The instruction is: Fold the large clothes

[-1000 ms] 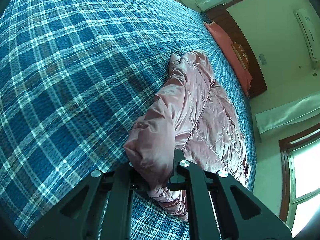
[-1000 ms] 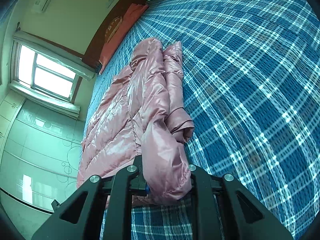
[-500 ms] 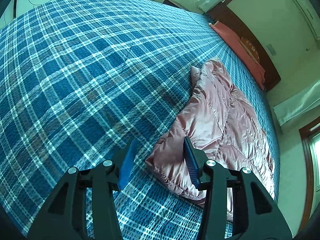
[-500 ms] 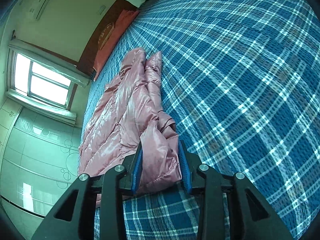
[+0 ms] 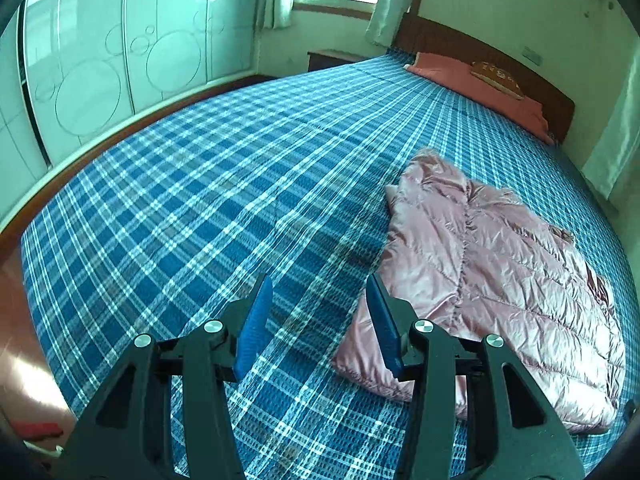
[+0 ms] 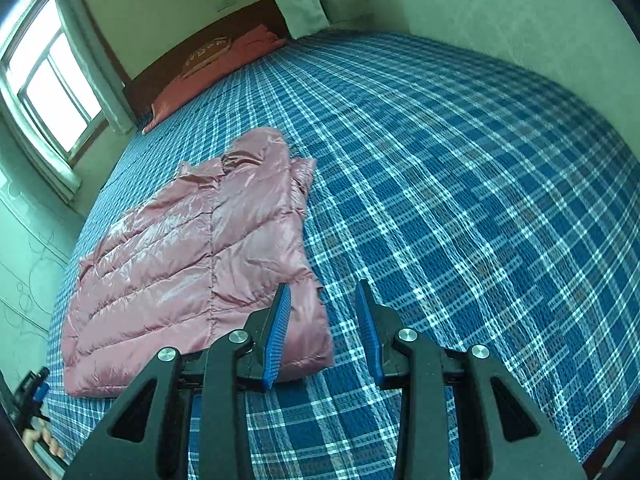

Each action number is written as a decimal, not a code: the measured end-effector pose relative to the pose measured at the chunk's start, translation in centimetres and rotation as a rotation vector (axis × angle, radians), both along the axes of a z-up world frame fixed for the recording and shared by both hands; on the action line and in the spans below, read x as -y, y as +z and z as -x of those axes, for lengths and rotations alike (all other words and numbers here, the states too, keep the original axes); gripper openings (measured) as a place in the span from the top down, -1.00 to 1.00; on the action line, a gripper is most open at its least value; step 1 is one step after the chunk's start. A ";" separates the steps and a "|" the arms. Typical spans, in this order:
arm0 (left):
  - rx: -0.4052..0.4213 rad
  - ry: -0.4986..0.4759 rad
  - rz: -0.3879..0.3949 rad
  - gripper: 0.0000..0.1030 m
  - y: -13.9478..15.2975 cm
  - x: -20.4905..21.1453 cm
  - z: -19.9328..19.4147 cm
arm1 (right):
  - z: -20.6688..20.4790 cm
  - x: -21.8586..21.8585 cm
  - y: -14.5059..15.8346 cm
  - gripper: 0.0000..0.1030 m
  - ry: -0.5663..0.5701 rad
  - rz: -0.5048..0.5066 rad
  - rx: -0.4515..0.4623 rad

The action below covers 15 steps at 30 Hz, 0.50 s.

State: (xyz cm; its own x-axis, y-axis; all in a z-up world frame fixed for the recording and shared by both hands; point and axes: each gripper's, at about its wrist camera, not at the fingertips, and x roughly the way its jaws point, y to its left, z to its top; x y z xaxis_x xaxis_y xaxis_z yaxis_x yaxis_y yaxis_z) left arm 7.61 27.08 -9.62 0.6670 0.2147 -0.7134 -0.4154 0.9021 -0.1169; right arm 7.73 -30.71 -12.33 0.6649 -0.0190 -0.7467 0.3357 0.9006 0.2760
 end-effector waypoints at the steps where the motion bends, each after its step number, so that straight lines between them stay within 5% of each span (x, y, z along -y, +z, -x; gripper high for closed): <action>1: 0.011 -0.017 -0.021 0.00 0.5 0.7 -0.2 | -0.5 -0.9 0.3 0.33 0.019 0.027 0.003; 15: -0.065 -0.242 -0.240 -0.09 -1.5 13.5 -9.0 | -10.4 -14.4 0.0 0.33 0.298 0.253 -0.026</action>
